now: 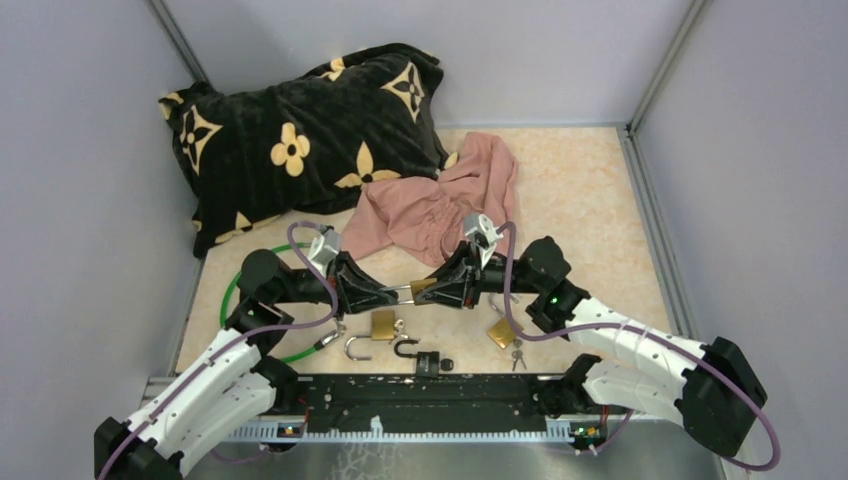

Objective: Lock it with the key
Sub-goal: Lock the lock.

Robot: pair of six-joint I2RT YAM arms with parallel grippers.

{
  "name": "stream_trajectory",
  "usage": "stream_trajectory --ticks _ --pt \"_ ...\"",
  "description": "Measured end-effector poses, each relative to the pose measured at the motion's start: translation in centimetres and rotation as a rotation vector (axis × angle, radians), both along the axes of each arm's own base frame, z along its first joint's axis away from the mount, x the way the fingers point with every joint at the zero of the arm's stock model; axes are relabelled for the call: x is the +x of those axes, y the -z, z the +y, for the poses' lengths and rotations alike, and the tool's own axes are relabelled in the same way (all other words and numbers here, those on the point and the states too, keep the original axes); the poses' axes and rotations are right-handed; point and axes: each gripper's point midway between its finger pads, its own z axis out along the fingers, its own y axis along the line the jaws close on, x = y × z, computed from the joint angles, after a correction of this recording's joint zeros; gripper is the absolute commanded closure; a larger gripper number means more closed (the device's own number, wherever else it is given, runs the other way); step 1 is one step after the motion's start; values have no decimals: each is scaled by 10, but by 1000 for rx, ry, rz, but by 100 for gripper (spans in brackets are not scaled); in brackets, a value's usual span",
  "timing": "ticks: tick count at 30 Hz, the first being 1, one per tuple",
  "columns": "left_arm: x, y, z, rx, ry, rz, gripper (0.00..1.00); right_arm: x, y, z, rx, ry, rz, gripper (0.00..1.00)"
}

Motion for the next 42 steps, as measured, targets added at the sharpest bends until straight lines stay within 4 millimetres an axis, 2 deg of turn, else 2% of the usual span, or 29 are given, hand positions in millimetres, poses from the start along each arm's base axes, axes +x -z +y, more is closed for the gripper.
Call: stream_trajectory --ticks 6,23,24,25,26,28,29,30,35,39,42 --pt "9 -6 -1 -26 -45 -12 100 7 -5 4 30 26 0 100" --pt "24 0 -5 -41 -119 1 100 19 14 14 -32 51 63 100" --pt "24 0 -5 -40 -119 -1 100 18 16 14 -40 49 64 95" --pt "23 1 -5 -38 -118 -3 100 16 16 13 -48 42 63 80" --pt "22 1 -4 -36 -116 -9 100 13 15 12 -57 33 62 60" --pt "20 1 -2 -30 -116 -32 100 8 14 10 -81 19 56 32" --pt "19 2 -1 -24 -119 -50 100 9 15 10 -98 25 54 13" --pt "19 6 0 -9 -120 -52 100 8 16 9 -117 26 52 3" --pt "22 24 6 58 -139 -43 100 4 24 -18 -220 68 10 3" --pt "23 28 9 74 -149 -64 100 -4 21 -42 -272 101 -96 18" --pt "21 30 10 77 -142 -84 100 -2 26 -52 -309 134 -159 29"
